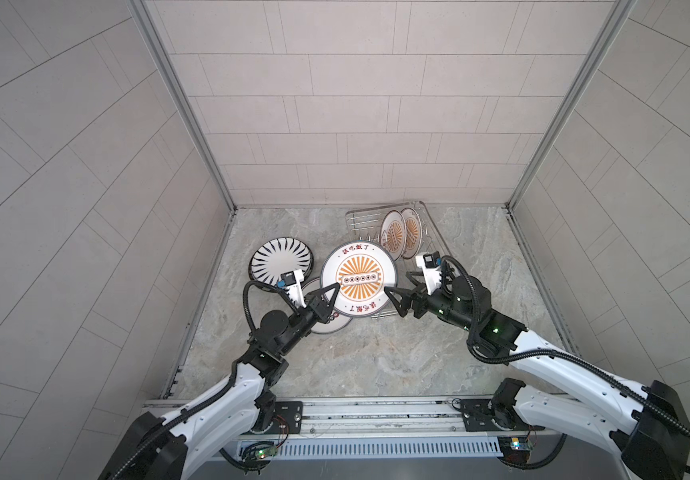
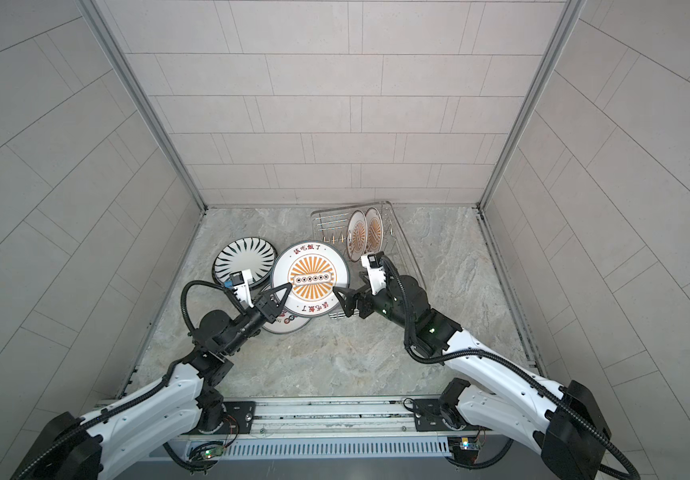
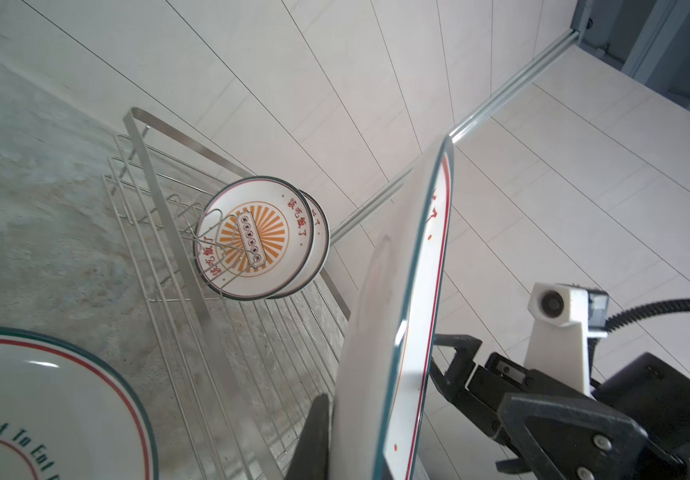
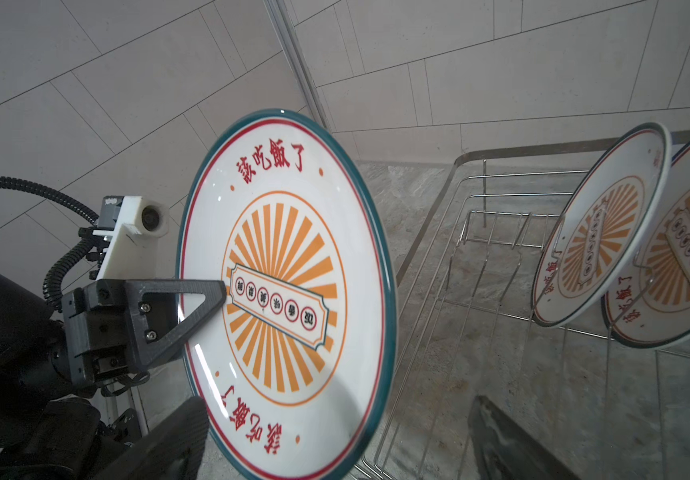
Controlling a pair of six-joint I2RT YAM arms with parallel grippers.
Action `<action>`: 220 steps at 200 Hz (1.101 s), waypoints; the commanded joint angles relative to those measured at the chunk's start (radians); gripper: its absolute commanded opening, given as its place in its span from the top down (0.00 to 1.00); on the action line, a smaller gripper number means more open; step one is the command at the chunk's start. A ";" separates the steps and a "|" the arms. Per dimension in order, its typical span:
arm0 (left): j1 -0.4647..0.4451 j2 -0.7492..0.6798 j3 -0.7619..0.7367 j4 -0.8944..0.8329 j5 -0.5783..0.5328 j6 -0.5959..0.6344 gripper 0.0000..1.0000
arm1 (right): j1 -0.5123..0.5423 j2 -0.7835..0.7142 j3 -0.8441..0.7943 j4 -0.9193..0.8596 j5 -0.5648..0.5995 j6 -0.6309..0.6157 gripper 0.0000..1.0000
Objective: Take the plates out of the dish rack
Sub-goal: 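Lower the sunburst plate onto the plate stack with the left gripper while the right withdraws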
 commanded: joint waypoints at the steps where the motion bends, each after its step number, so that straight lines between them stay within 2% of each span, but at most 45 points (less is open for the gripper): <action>1: 0.050 -0.026 -0.017 0.049 -0.014 -0.082 1.00 | 0.018 -0.008 0.018 0.001 0.027 -0.018 0.00; 57: 0.126 -0.052 -0.054 0.039 -0.009 -0.160 1.00 | 0.084 0.055 0.061 -0.020 0.028 -0.088 0.00; 97: 0.165 -0.099 -0.055 -0.048 -0.022 -0.188 1.00 | 0.141 0.126 0.091 -0.019 0.096 -0.115 0.00; 156: 0.182 -0.205 -0.069 -0.248 -0.113 -0.243 1.00 | 0.192 0.260 0.175 -0.038 0.134 -0.134 0.00; 190: 0.185 -0.286 -0.052 -0.445 -0.192 -0.280 1.00 | 0.203 0.306 0.203 -0.048 0.163 -0.137 0.00; 220: 0.193 -0.316 -0.059 -0.546 -0.236 -0.336 1.00 | 0.206 0.318 0.215 -0.060 0.194 -0.138 0.00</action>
